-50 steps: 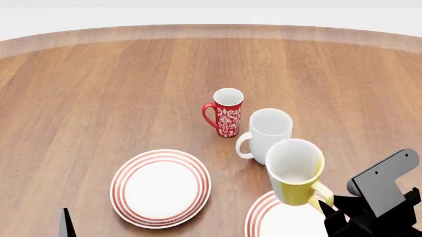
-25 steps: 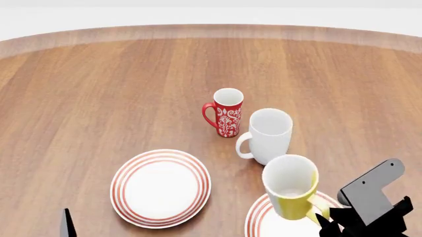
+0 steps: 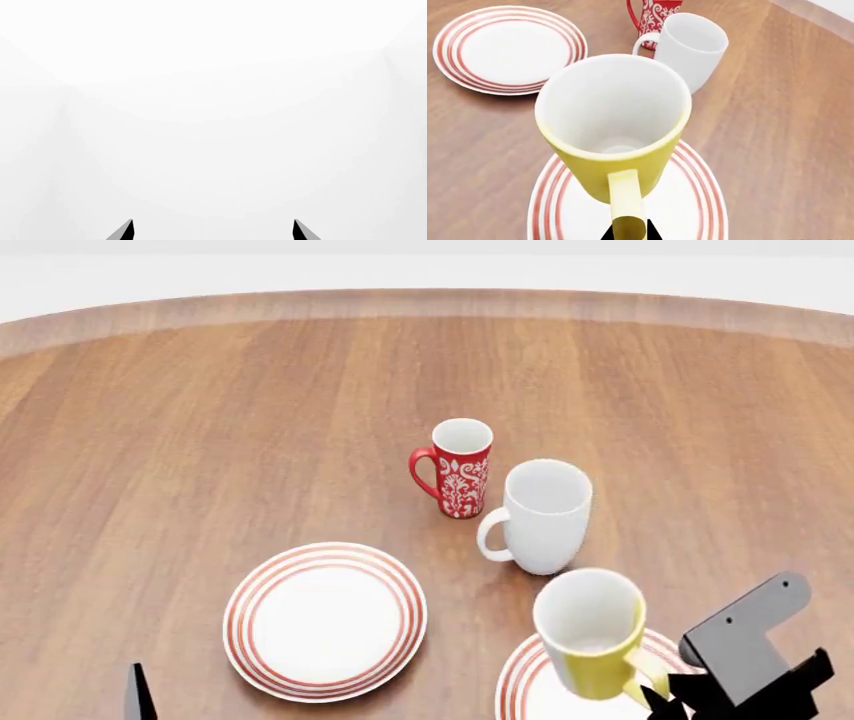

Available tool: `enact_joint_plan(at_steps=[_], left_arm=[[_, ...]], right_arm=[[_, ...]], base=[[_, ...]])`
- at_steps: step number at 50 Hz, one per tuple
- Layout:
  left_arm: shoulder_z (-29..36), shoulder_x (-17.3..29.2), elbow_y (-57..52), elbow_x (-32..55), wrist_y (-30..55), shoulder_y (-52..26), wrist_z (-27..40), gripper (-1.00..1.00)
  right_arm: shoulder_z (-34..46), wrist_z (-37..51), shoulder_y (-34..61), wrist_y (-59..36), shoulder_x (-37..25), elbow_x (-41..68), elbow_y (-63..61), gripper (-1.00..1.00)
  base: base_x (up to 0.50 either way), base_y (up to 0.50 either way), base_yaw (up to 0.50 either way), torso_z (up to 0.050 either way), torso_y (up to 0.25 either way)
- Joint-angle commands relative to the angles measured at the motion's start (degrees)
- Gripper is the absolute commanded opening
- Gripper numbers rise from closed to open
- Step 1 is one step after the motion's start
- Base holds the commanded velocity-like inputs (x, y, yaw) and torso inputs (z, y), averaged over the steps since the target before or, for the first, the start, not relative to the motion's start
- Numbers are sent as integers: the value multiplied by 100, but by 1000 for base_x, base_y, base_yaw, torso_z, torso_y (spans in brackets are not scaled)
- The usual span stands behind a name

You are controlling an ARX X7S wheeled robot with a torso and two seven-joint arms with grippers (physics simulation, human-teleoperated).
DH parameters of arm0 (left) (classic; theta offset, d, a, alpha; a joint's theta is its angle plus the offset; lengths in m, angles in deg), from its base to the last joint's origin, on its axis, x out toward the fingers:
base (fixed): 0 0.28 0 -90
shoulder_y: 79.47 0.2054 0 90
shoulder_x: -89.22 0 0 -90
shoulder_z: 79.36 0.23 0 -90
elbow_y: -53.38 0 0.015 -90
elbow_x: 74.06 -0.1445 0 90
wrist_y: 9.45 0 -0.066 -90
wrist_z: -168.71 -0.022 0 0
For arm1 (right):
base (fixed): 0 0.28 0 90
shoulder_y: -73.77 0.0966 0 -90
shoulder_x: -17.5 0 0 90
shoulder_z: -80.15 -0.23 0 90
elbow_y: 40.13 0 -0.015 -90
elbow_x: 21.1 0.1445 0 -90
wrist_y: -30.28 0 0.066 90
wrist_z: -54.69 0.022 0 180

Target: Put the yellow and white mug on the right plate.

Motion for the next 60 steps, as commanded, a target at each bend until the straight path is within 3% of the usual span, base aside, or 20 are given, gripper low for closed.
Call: enact_joint_plan(at_steps=[1,60], left_arm=[[-134,-105,-8,-78,-18,5,-95,100],[-33,-32,-10,-35,68,-25,-29,100]], right_arm=[[-84,-138,-8,114,157,-171,128,-100],[211,-182,252,428,468,-490,1083,-100]], base=[[0,0,0,0,0],[0,0,0,0,0]])
